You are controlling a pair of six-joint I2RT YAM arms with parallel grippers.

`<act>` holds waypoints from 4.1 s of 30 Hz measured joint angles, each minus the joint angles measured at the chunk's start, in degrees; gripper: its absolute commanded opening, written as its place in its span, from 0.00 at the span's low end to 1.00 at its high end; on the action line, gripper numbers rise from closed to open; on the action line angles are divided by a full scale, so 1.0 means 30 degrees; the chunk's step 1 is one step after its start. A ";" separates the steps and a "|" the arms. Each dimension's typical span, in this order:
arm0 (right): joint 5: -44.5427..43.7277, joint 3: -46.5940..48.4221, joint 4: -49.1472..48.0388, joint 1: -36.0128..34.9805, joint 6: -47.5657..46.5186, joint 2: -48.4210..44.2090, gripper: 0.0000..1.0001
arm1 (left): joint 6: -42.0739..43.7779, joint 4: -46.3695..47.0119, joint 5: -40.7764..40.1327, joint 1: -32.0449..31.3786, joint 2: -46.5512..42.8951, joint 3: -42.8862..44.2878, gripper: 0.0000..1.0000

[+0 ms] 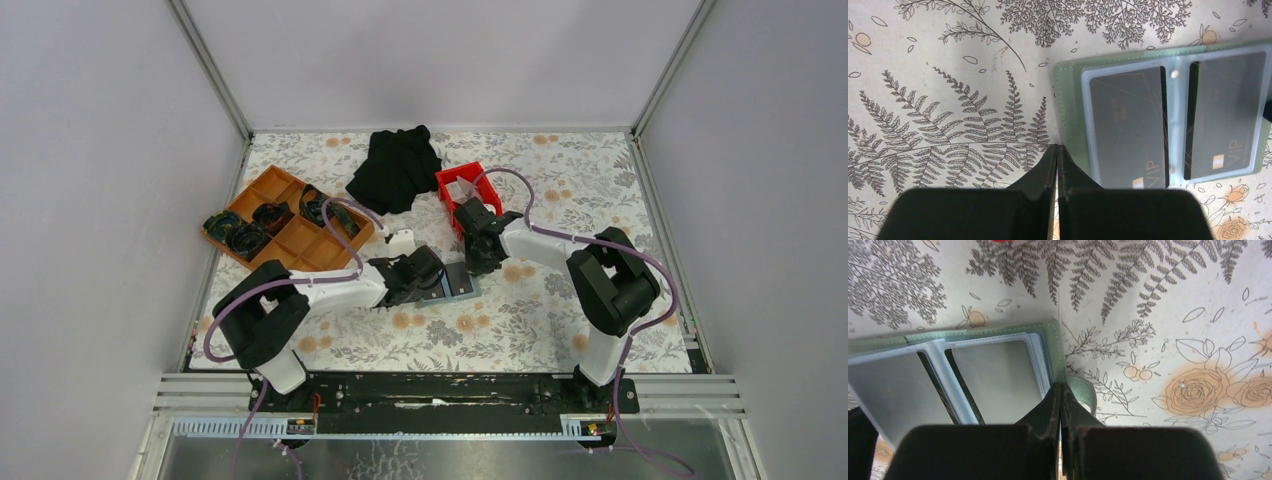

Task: Put the credit cards into the card holder
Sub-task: Move the card holder to the center of the board, then pick up the credit card from the storage box.

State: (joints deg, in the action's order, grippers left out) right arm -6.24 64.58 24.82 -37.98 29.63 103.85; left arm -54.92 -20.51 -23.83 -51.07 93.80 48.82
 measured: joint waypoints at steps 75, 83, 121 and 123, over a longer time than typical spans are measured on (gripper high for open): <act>0.4787 1.8950 0.4029 0.5129 -0.4612 1.0367 0.35 | -0.0583 -0.4605 -0.2288 0.0000 -0.4677 0.0656 0.82; 0.4983 1.8877 0.3949 0.5166 -0.4568 1.0302 0.34 | -0.0787 -0.4605 -0.2280 0.0000 -0.4677 0.0656 0.82; 0.5945 1.8440 0.4065 0.5034 -0.3774 0.9326 0.34 | -0.1144 -0.4590 -0.2259 0.0000 -0.4685 0.0364 0.82; 0.5974 1.8425 0.4058 0.4969 -0.3752 0.9326 0.33 | -0.1144 -0.4590 -0.2259 0.0000 -0.4685 0.0342 0.82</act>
State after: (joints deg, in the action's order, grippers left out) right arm 11.68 119.85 36.99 -23.07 18.37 131.83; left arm -58.35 -34.28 -30.61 -51.07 79.75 49.84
